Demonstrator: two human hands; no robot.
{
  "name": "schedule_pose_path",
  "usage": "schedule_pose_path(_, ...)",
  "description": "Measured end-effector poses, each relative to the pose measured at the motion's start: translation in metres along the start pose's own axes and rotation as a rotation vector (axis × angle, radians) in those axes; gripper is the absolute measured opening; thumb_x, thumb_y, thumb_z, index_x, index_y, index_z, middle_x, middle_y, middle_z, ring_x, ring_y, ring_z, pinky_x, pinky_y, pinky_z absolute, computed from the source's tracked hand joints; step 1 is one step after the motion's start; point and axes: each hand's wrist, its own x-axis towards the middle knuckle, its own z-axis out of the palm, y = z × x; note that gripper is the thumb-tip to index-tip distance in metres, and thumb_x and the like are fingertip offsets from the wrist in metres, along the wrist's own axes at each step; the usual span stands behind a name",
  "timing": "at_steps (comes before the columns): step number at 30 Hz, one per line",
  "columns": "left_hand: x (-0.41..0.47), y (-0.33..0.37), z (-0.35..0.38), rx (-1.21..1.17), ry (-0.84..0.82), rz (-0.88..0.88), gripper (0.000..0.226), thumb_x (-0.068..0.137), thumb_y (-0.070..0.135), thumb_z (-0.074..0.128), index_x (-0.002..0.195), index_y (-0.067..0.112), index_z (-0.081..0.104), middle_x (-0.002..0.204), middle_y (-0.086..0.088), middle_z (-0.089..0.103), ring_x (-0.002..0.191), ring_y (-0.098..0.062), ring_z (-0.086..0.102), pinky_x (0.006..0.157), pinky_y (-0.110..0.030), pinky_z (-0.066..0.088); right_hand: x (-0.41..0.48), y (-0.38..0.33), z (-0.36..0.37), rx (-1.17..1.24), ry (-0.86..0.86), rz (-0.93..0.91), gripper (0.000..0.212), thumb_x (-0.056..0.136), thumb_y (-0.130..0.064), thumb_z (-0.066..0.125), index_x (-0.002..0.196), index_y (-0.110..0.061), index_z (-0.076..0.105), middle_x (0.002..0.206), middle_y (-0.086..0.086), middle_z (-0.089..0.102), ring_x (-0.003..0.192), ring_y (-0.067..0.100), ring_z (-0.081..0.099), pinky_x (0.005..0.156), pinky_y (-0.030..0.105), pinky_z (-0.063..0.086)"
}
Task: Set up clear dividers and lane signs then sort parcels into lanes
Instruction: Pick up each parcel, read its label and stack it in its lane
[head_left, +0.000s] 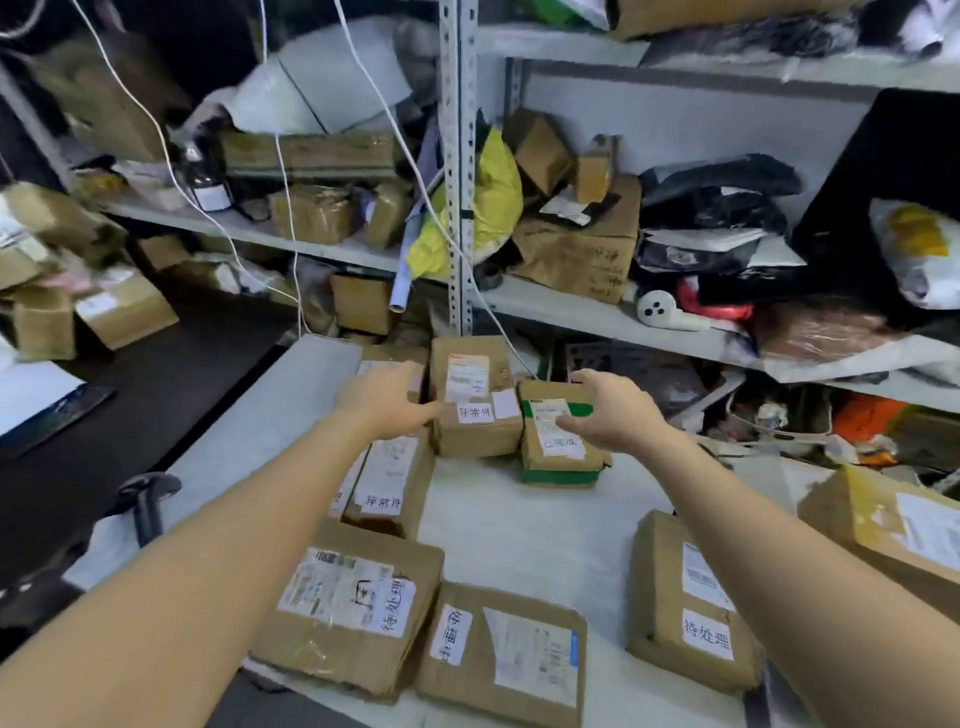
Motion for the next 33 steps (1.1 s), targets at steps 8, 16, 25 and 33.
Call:
schedule_pose_path(8,0.076,-0.041,0.04,-0.058,-0.135,-0.01,0.1,0.08,0.079,0.056,0.155,0.017,0.031,0.152,-0.008,0.048,0.134,-0.031,0.05,0.099,-0.043,0.05,0.064,-0.024,0.066,0.213,-0.069,0.132,0.079,0.088,-0.054,0.072,0.152,-0.018,0.043,0.153,0.002,0.05,0.138,0.023,0.049,0.109,0.039,0.043)
schedule_pose_path(16,0.115,-0.036,0.1,-0.407,-0.236,-0.013,0.091,0.08,0.073,0.062,0.148,0.017,0.039,0.144,-0.006,0.053,0.131,-0.029,0.051,0.103,-0.045,0.048,0.114,-0.034,0.11,0.435,-0.15,0.217,0.084,0.082,-0.061,0.071,0.152,-0.028,0.041,0.15,-0.005,0.052,0.135,0.022,0.051,0.11,0.045,0.046)
schedule_pose_path(25,0.122,-0.029,0.131,-0.671,-0.199,-0.075,0.097,0.082,0.053,0.074,0.161,0.026,0.024,0.136,0.012,0.062,0.119,-0.012,0.058,0.078,-0.02,0.042,0.131,-0.037,0.129,0.62,-0.138,0.285,0.074,0.082,-0.04,0.082,0.146,-0.023,0.049,0.135,-0.005,0.064,0.121,0.02,0.059,0.095,0.036,0.051)
schedule_pose_path(33,0.105,-0.03,0.107,-0.823,-0.146,-0.058,0.078,0.081,0.039,0.081,0.149,0.042,0.042,0.132,0.017,0.06,0.118,-0.008,0.055,0.093,-0.023,0.048,0.117,-0.038,0.113,0.762,-0.027,0.201,0.073,0.079,-0.028,0.087,0.145,-0.023,0.055,0.126,-0.012,0.069,0.115,0.01,0.063,0.101,0.037,0.055)
